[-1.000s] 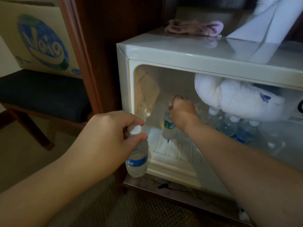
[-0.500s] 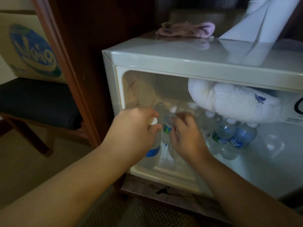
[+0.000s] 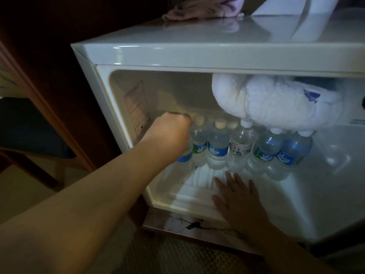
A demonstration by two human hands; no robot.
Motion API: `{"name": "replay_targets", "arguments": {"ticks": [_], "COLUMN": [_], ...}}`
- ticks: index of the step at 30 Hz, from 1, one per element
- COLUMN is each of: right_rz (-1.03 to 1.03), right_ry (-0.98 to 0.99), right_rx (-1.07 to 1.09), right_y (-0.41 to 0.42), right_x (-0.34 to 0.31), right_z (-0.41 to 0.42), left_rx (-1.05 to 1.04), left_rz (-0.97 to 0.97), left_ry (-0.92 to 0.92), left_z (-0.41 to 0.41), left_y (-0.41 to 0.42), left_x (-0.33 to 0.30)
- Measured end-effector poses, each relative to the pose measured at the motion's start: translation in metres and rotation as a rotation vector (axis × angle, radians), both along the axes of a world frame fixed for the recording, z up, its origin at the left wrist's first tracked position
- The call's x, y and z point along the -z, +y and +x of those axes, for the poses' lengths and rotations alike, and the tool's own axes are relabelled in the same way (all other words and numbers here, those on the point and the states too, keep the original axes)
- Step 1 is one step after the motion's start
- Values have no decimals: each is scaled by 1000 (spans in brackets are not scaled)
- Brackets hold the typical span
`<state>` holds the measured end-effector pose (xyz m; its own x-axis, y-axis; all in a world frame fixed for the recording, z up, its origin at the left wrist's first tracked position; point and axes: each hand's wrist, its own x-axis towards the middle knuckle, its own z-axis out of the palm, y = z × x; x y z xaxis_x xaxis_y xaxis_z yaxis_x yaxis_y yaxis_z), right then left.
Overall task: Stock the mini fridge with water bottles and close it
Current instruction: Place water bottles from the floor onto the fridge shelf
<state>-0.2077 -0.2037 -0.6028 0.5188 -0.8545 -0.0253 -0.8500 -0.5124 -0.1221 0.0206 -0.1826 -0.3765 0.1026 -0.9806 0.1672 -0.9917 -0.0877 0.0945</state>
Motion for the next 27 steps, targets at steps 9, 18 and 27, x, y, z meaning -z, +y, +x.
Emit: {"name": "replay_targets", "arguments": {"ticks": [9, 18, 27], "right_rz": [5, 37, 28], "right_ry": [-88, -140, -183], "right_rx": [10, 34, 48], "right_y": [0, 2, 2], "right_x": [-1, -1, 1], "right_z": [0, 0, 1], "left_rx": [3, -66, -133], "left_rz": [90, 163, 68], "left_ry": [-152, -113, 0], "left_z": [1, 9, 18], "left_y": [-37, -67, -74], "left_x": [16, 5, 7]}}
